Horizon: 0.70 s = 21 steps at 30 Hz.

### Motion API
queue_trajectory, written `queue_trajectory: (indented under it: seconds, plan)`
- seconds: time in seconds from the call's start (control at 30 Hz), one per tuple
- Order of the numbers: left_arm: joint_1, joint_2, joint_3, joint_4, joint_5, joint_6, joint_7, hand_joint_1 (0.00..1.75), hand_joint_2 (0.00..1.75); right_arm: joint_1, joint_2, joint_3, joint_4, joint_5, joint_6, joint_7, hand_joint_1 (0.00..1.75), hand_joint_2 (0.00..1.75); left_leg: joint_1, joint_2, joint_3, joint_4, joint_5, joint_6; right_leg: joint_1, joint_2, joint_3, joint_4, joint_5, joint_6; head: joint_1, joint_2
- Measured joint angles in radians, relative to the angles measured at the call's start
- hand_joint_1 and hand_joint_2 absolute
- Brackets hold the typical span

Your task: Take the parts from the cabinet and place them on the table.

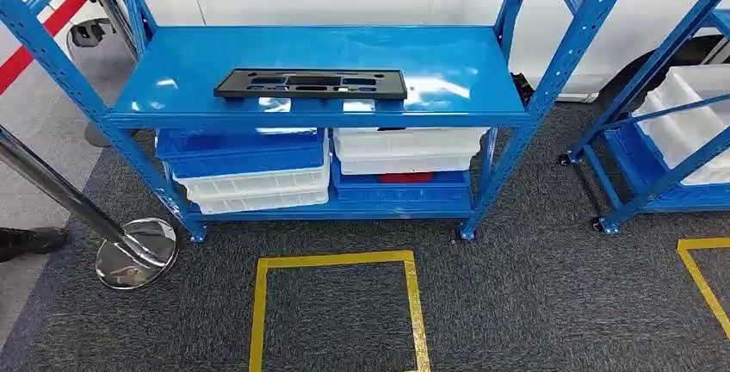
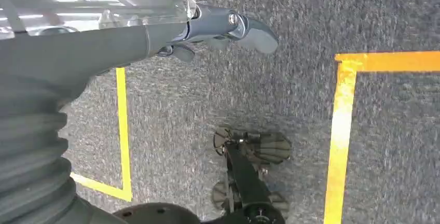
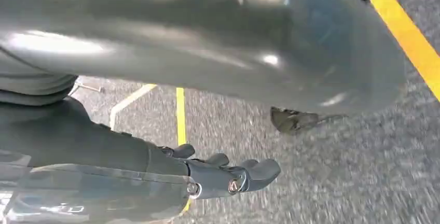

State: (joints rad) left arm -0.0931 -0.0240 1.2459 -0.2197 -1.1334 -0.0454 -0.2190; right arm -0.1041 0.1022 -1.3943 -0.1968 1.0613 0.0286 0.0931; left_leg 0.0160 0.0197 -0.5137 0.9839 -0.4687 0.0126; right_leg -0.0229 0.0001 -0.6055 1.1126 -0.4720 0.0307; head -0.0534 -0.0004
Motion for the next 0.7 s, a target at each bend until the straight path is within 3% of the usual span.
queue_trajectory:
  seconds: [0.03, 0.07, 0.1, 0.17, 0.2, 0.23, 0.27, 0.37, 0.4, 0.47, 0.57, 0.7]
  plan:
    - [-0.001, 0.000, 0.000, 0.000, 0.000, 0.000, 0.000, 0.00, 1.75, 0.000, -0.001, 0.001, 0.000, 0.000, 0.000, 0.000, 0.00, 0.00, 0.000, 0.001, 0.000, 0.004, -0.004, -0.006, 0.000, -0.007, 0.044, -0.082, 0.022, -0.004, 0.000, 0.000]
    - [-0.001, 0.000, 0.000, 0.000, 0.000, 0.000, 0.000, 0.00, 1.75, -0.003, -0.001, 0.001, 0.000, 0.000, 0.000, 0.000, 0.00, 0.00, -0.008, 0.001, -0.003, 0.011, -0.009, -0.014, 0.009, -0.010, 0.049, -0.099, 0.006, -0.011, 0.000, 0.000]
    - [-0.002, 0.000, 0.000, 0.000, 0.000, 0.000, 0.000, 0.00, 1.75, -0.004, 0.000, 0.002, 0.000, 0.000, 0.001, 0.001, 0.00, 1.75, -0.007, 0.001, -0.004, 0.012, -0.009, -0.020, 0.008, -0.005, 0.046, -0.097, 0.011, -0.020, 0.000, 0.000]
    - [-0.003, 0.001, 0.000, 0.000, 0.001, 0.000, 0.000, 0.00, 1.75, -0.002, 0.000, 0.003, 0.000, 0.010, 0.002, 0.011, 0.00, 1.75, -0.005, 0.003, -0.002, 0.009, -0.008, -0.031, 0.012, -0.002, 0.044, -0.096, 0.007, -0.031, 0.000, 0.000]
    - [-0.004, 0.002, 0.000, 0.000, 0.002, 0.000, 0.000, 0.00, 1.75, -0.002, -0.001, 0.007, 0.000, 0.019, -0.005, 0.021, 0.00, 0.00, -0.004, 0.003, 0.003, 0.000, -0.005, -0.038, 0.013, -0.002, 0.047, -0.102, 0.011, -0.038, 0.000, 0.000]
    - [-0.002, 0.002, 0.000, 0.000, 0.003, 0.000, -0.001, 0.00, 1.75, 0.000, -0.001, 0.012, 0.000, 0.024, -0.010, 0.026, 0.00, 0.00, -0.005, 0.004, 0.002, 0.003, -0.013, -0.018, 0.009, -0.001, 0.052, -0.108, 0.014, -0.037, 0.000, 0.000]
    - [-0.003, 0.001, 0.000, 0.000, 0.006, 0.002, -0.001, 0.00, 1.75, 0.001, -0.001, 0.018, 0.000, 0.031, -0.011, 0.027, 0.00, 0.00, -0.005, 0.003, 0.002, 0.003, -0.007, 0.010, 0.009, 0.000, 0.052, -0.108, 0.014, -0.038, -0.001, 0.000]
    - [-0.002, 0.005, 0.000, 0.000, 0.012, 0.006, -0.004, 0.00, 1.75, 0.001, -0.003, 0.029, 0.000, 0.037, -0.007, 0.027, 0.00, 0.00, -0.004, 0.003, 0.003, 0.000, -0.007, 0.012, 0.014, 0.000, 0.052, -0.108, 0.013, -0.044, 0.000, 0.000]
    - [-0.002, 0.006, 0.000, 0.000, 0.012, 0.006, -0.005, 0.00, 1.75, 0.001, -0.003, 0.032, 0.000, 0.037, -0.006, 0.026, 0.00, 0.00, -0.003, 0.003, 0.004, -0.002, -0.005, 0.011, 0.015, 0.000, 0.052, -0.108, 0.012, -0.045, 0.000, 0.000]
    - [-0.001, 0.007, 0.000, 0.000, 0.011, 0.006, -0.006, 0.00, 1.75, 0.001, -0.003, 0.036, 0.000, 0.037, -0.009, 0.025, 0.00, 0.00, -0.002, 0.003, 0.005, -0.006, -0.001, -0.003, 0.016, -0.001, 0.051, -0.107, 0.012, -0.049, 0.000, 0.000]
    - [-0.001, 0.007, 0.000, 0.000, 0.009, 0.006, -0.006, 0.00, 1.75, 0.001, -0.003, 0.045, 0.000, 0.037, -0.019, 0.015, 0.00, 0.00, 0.003, 0.003, 0.005, -0.010, 0.000, -0.034, 0.019, -0.001, 0.049, -0.105, 0.012, -0.049, 0.000, 0.000]
    - [-0.001, 0.008, 0.000, 0.000, 0.009, 0.006, -0.006, 0.00, 1.75, 0.001, -0.003, 0.052, 0.000, 0.050, -0.021, 0.010, 0.00, 0.00, 0.004, 0.003, 0.004, -0.010, -0.001, -0.042, 0.019, -0.001, 0.049, -0.104, 0.012, -0.049, 0.000, 0.000]
